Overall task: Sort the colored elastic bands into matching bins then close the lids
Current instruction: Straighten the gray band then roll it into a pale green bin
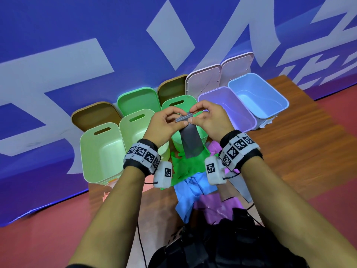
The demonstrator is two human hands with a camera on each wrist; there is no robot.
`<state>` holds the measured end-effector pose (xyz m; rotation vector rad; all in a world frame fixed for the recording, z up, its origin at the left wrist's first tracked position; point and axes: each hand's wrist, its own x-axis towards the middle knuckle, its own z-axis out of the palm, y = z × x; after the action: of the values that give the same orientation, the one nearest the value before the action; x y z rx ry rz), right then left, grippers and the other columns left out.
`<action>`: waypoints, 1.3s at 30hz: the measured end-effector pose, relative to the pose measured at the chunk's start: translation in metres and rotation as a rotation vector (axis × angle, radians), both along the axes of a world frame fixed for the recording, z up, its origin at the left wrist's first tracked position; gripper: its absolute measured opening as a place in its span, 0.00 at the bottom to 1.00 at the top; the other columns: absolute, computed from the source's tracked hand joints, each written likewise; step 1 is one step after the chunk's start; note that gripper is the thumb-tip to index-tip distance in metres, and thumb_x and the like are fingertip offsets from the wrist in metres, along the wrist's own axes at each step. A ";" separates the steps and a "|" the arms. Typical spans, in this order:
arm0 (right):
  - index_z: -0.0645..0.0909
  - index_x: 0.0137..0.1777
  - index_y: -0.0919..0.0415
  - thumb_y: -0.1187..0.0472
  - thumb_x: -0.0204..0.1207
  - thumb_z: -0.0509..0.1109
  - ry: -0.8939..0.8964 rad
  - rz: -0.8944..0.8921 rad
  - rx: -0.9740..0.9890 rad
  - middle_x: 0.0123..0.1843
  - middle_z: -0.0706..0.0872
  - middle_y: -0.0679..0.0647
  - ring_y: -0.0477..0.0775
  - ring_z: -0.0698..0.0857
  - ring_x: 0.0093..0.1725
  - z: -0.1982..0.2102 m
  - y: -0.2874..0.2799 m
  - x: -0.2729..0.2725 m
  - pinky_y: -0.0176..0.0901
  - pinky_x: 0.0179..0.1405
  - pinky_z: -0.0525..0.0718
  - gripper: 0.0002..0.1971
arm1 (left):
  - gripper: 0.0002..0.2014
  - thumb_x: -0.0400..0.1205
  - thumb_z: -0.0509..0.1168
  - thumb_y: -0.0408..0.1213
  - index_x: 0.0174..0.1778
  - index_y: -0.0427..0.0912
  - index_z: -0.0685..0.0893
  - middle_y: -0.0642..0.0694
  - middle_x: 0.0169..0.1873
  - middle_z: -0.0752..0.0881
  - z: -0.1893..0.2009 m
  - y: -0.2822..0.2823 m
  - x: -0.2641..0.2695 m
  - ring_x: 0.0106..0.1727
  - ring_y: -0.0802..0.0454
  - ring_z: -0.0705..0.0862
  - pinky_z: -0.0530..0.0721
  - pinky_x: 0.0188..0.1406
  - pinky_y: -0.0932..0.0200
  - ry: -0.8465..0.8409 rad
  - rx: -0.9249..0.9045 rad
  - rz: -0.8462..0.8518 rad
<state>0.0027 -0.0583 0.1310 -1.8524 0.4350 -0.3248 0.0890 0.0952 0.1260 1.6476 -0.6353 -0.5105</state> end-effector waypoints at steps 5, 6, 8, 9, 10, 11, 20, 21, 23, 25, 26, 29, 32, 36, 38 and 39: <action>0.87 0.47 0.54 0.64 0.70 0.81 0.026 -0.050 -0.085 0.35 0.88 0.49 0.59 0.89 0.42 -0.001 0.001 0.000 0.47 0.50 0.87 0.08 | 0.11 0.75 0.73 0.20 0.52 0.30 0.85 0.39 0.42 0.91 0.000 -0.001 0.002 0.43 0.55 0.87 0.85 0.52 0.61 -0.007 -0.002 -0.006; 0.88 0.46 0.54 0.64 0.70 0.81 0.023 -0.059 -0.102 0.34 0.88 0.49 0.58 0.88 0.41 -0.001 0.002 0.000 0.46 0.48 0.86 0.07 | 0.11 0.75 0.74 0.21 0.52 0.31 0.85 0.39 0.42 0.91 0.000 -0.001 0.002 0.43 0.55 0.87 0.84 0.51 0.61 -0.008 -0.004 -0.009; 0.88 0.44 0.53 0.62 0.70 0.81 0.018 -0.070 -0.117 0.32 0.87 0.48 0.55 0.87 0.39 -0.001 0.002 0.000 0.43 0.45 0.84 0.06 | 0.12 0.76 0.74 0.21 0.54 0.33 0.85 0.40 0.42 0.92 0.000 -0.001 0.001 0.43 0.55 0.87 0.85 0.50 0.62 0.005 -0.012 -0.006; 0.88 0.44 0.52 0.62 0.70 0.81 0.016 -0.073 -0.118 0.31 0.86 0.48 0.54 0.86 0.37 -0.002 0.001 0.000 0.43 0.44 0.84 0.06 | 0.14 0.76 0.73 0.21 0.55 0.34 0.84 0.40 0.42 0.92 0.000 -0.001 0.000 0.44 0.53 0.88 0.85 0.50 0.61 0.023 -0.019 0.002; 0.87 0.43 0.51 0.61 0.70 0.81 0.013 -0.075 -0.117 0.31 0.86 0.47 0.53 0.86 0.36 -0.003 0.001 0.000 0.42 0.43 0.84 0.06 | 0.15 0.76 0.73 0.21 0.58 0.35 0.84 0.39 0.43 0.92 -0.001 -0.001 0.000 0.44 0.52 0.88 0.86 0.50 0.61 0.042 -0.024 0.012; 0.87 0.43 0.50 0.60 0.70 0.81 0.012 -0.077 -0.116 0.32 0.87 0.47 0.52 0.86 0.36 -0.004 0.000 0.000 0.42 0.43 0.85 0.06 | 0.16 0.76 0.74 0.22 0.59 0.35 0.83 0.38 0.44 0.92 -0.001 -0.001 0.000 0.45 0.51 0.89 0.86 0.50 0.60 0.052 -0.023 0.022; 0.84 0.43 0.52 0.66 0.69 0.81 -0.061 -0.068 -0.004 0.45 0.89 0.58 0.49 0.83 0.40 -0.011 0.000 -0.002 0.48 0.51 0.88 0.10 | 0.10 0.75 0.75 0.24 0.50 0.36 0.88 0.40 0.45 0.90 -0.010 -0.003 0.002 0.46 0.53 0.87 0.85 0.52 0.61 -0.018 -0.033 0.023; 0.84 0.43 0.51 0.66 0.69 0.81 -0.068 -0.074 0.009 0.44 0.89 0.59 0.49 0.83 0.40 -0.013 -0.001 -0.003 0.49 0.52 0.88 0.11 | 0.10 0.75 0.75 0.24 0.49 0.39 0.88 0.42 0.45 0.90 -0.012 -0.004 0.002 0.46 0.54 0.87 0.84 0.53 0.61 -0.011 -0.040 0.026; 0.83 0.48 0.51 0.66 0.70 0.80 -0.072 -0.080 0.061 0.41 0.87 0.55 0.49 0.82 0.38 -0.014 -0.002 -0.006 0.47 0.52 0.87 0.13 | 0.10 0.76 0.75 0.25 0.48 0.42 0.87 0.47 0.43 0.89 -0.019 -0.005 0.001 0.44 0.56 0.86 0.83 0.52 0.62 0.008 -0.023 0.042; 0.82 0.56 0.53 0.67 0.71 0.80 -0.066 -0.072 0.100 0.40 0.86 0.51 0.47 0.81 0.37 -0.015 -0.005 -0.010 0.44 0.51 0.86 0.16 | 0.08 0.77 0.74 0.25 0.48 0.41 0.87 0.50 0.42 0.88 -0.025 -0.005 -0.001 0.42 0.57 0.84 0.81 0.51 0.63 0.017 -0.005 0.037; 0.83 0.56 0.54 0.66 0.71 0.80 -0.061 -0.068 0.100 0.40 0.87 0.50 0.47 0.82 0.37 -0.016 -0.007 -0.011 0.44 0.52 0.86 0.16 | 0.08 0.77 0.73 0.26 0.48 0.41 0.87 0.50 0.41 0.88 -0.027 -0.005 -0.002 0.42 0.57 0.84 0.81 0.51 0.63 0.019 -0.008 0.031; 0.86 0.49 0.52 0.63 0.69 0.80 -0.043 -0.053 0.077 0.43 0.90 0.55 0.50 0.86 0.42 -0.023 -0.011 -0.012 0.49 0.53 0.88 0.10 | 0.07 0.76 0.72 0.30 0.46 0.44 0.87 0.46 0.39 0.85 -0.031 -0.008 -0.005 0.40 0.53 0.80 0.78 0.46 0.66 0.020 -0.014 0.019; 0.86 0.47 0.53 0.68 0.70 0.78 -0.008 -0.041 0.137 0.44 0.89 0.58 0.51 0.86 0.43 -0.032 -0.014 -0.014 0.49 0.55 0.87 0.10 | 0.08 0.76 0.70 0.29 0.43 0.47 0.84 0.42 0.38 0.81 -0.037 -0.016 -0.009 0.39 0.49 0.74 0.74 0.40 0.68 0.045 0.014 0.011; 0.88 0.42 0.49 0.67 0.70 0.75 0.080 -0.064 0.153 0.42 0.89 0.52 0.51 0.86 0.44 -0.050 -0.023 -0.018 0.50 0.57 0.87 0.10 | 0.09 0.78 0.68 0.22 0.43 0.42 0.82 0.45 0.36 0.81 -0.051 -0.022 -0.017 0.38 0.55 0.77 0.74 0.38 0.72 0.065 0.071 0.038; 0.88 0.39 0.45 0.59 0.67 0.74 0.137 -0.089 0.122 0.39 0.90 0.49 0.53 0.88 0.45 -0.063 -0.030 -0.021 0.54 0.58 0.88 0.07 | 0.07 0.75 0.68 0.27 0.41 0.44 0.82 0.48 0.34 0.82 -0.057 -0.024 -0.020 0.36 0.59 0.78 0.75 0.37 0.70 0.091 0.072 0.050; 0.88 0.38 0.43 0.58 0.67 0.73 0.167 -0.092 0.101 0.39 0.91 0.48 0.54 0.89 0.46 -0.071 -0.035 -0.023 0.55 0.59 0.88 0.07 | 0.06 0.75 0.67 0.28 0.40 0.45 0.82 0.48 0.34 0.82 -0.060 -0.025 -0.022 0.35 0.59 0.78 0.75 0.36 0.70 0.108 0.079 0.055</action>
<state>-0.0205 -0.0932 0.0595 -1.7703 0.6409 -0.2064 0.0674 0.0705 0.0659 1.6948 -0.4949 -0.5868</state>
